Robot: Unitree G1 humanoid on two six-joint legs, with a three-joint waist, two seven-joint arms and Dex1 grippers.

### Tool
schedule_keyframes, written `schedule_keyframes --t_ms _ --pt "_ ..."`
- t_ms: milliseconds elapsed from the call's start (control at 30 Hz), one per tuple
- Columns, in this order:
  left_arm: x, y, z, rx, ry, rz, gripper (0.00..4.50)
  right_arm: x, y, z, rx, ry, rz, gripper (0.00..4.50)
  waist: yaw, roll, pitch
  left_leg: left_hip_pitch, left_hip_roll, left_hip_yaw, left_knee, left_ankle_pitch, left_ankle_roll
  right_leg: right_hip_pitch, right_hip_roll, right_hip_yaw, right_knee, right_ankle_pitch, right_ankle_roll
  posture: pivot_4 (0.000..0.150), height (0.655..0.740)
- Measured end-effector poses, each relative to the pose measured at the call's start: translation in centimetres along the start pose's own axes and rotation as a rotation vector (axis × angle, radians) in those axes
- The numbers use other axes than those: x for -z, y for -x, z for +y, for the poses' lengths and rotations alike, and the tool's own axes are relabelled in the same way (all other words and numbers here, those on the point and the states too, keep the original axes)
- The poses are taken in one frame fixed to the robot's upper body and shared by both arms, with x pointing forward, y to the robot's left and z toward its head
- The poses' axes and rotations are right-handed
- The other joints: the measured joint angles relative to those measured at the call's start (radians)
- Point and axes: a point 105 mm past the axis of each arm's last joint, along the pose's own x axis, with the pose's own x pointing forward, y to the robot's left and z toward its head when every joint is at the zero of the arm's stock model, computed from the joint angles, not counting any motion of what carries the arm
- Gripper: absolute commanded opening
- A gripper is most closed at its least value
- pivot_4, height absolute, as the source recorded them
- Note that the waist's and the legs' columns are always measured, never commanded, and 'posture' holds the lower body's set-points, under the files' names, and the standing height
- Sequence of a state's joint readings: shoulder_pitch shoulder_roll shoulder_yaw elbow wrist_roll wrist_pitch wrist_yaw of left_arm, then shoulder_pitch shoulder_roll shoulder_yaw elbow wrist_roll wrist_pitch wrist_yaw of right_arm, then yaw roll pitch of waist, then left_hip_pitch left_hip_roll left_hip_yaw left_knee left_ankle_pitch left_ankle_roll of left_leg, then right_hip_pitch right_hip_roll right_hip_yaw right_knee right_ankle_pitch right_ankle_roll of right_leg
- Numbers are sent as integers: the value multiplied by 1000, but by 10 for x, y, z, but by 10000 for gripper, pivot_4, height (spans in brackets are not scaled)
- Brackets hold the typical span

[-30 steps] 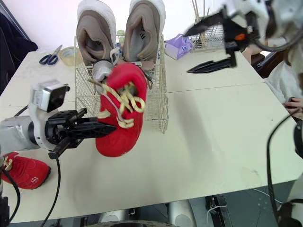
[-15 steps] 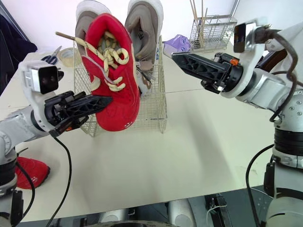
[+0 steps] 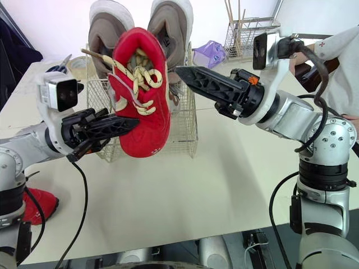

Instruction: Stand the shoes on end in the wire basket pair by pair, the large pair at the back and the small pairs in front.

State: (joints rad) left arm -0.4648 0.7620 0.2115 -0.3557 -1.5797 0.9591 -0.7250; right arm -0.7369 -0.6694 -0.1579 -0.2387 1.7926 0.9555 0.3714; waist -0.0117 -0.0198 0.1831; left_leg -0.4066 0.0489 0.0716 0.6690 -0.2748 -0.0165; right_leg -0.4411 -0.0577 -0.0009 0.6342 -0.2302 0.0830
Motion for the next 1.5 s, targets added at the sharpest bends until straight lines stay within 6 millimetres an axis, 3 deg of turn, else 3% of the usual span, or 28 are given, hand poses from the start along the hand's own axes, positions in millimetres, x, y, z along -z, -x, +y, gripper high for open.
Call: schedule_keyframes --t_ms 367,900,1433,1500 --pt "9 0 -2 -12 -6 37 1978 10 -19 7 -61 40 98 44439 1 0 0 0 0 0 0 0 0 0 0 0 0 0 0 1500 7400" --pt "1 -3 3 -12 -23 10 1978 22 -16 4 -54 70 169 44439 0 0 0 0 0 0 0 0 0 0 0 0 -1 0 0 1500 7400" --pt "11 -1 2 -23 -4 20 1978 22 -16 2 -47 73 168 44439 0 0 0 0 0 0 0 0 0 0 0 0 -1 0 0 1500 7400" --pt "12 -1 2 -27 -7 25 1978 22 -16 3 -51 73 167 39254 0 0 0 -1 0 0 0 0 0 0 0 0 -1 0 0 1500 7400"
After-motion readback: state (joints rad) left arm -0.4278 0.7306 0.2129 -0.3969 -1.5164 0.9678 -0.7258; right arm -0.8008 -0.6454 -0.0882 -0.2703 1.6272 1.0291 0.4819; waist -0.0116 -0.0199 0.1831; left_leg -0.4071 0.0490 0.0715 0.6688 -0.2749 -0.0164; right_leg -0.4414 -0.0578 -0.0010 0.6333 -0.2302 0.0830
